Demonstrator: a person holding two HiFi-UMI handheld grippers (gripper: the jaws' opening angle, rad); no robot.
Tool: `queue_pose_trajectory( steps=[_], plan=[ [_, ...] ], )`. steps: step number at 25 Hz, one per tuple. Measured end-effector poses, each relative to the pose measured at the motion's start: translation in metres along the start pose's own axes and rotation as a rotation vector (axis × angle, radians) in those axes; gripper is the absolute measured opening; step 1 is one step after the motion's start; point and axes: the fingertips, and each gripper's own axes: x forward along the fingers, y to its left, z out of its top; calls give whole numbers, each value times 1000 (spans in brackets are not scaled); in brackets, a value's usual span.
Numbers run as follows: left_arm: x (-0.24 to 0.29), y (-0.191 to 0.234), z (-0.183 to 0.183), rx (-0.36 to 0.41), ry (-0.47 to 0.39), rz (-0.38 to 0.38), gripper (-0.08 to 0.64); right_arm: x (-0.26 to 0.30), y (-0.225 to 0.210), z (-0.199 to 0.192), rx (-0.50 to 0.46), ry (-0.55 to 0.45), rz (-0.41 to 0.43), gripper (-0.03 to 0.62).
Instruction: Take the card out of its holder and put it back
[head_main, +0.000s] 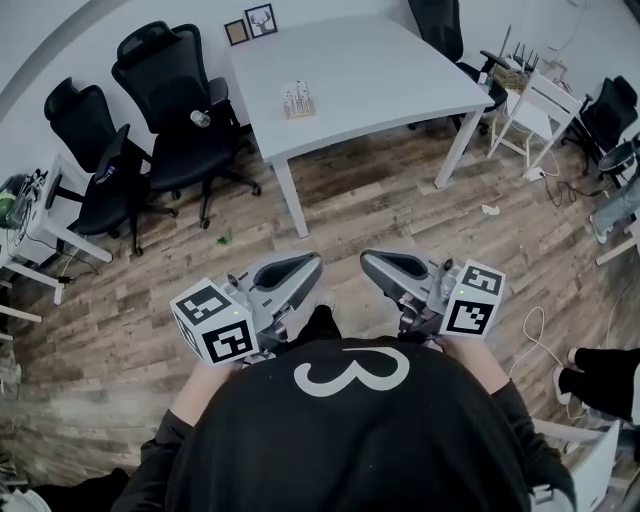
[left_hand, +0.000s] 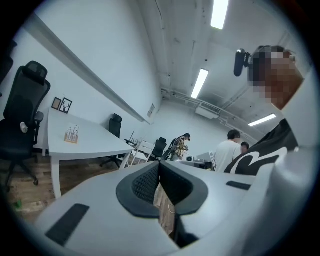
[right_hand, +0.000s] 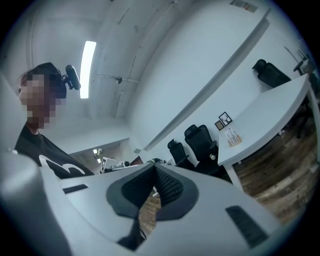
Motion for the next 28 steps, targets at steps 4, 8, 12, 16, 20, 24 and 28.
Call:
queue_pose_trajectory(
  steps=[4, 8, 12, 16, 20, 24, 28],
  plan=[
    [-5, 8, -3, -29, -35, 14, 14, 4, -1, -5, 1, 16, 18, 9],
    [-2, 23, -3, -39, -42, 4, 14, 10, -14, -8, 10, 24, 9, 8],
    [7, 49, 9, -44, -39, -2, 14, 28, -36, 2, 21, 37, -5, 9],
    [17, 89, 22, -67, -34, -1, 14, 51, -67, 14, 34, 38, -26, 9],
    [34, 126, 30, -78, -12, -7, 14, 68, -105, 21, 60, 39, -45, 8],
    [55, 169, 47, -91, 3, -23, 14, 92, -144, 36, 87, 37, -69, 9],
    [72, 218, 68, -122, 17, -22, 14, 121, -185, 55, 112, 40, -88, 9]
  ],
)
